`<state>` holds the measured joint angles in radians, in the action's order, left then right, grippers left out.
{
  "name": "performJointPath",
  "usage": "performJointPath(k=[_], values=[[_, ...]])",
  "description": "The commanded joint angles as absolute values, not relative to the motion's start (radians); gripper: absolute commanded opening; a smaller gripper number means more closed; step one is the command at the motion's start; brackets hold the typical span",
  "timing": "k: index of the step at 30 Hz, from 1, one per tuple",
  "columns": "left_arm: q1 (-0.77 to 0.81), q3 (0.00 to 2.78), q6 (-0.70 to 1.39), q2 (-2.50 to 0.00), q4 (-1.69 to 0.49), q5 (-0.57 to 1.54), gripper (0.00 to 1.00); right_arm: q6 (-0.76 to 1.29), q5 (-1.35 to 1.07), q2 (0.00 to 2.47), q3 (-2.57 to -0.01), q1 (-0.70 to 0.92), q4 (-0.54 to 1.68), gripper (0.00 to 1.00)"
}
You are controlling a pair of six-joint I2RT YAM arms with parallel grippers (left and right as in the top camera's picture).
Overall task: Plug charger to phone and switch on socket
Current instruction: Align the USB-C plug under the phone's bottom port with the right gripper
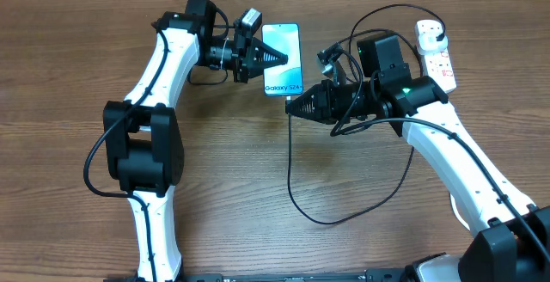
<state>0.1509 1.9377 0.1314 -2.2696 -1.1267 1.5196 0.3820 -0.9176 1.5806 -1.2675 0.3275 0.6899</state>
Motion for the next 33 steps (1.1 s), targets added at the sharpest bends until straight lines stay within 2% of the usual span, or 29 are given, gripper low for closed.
performJointPath(k=[1, 23, 33], values=[[0.154, 1.948, 0.135, -2.265, -1.129, 1.583, 0.04, 0.397, -0.929, 1.584, -1.261, 0.325, 0.685, 0.04], [0.173, 1.948, 0.153, -2.265, -1.114, 1.583, 0.04, 0.420, -0.892, 1.623, -1.261, 0.327, 0.678, 0.04], [0.173, 1.948, 0.149, -2.265, -1.113, 1.583, 0.04, 0.419, -1.031, 1.637, -1.261, 0.325, 0.591, 0.04]])
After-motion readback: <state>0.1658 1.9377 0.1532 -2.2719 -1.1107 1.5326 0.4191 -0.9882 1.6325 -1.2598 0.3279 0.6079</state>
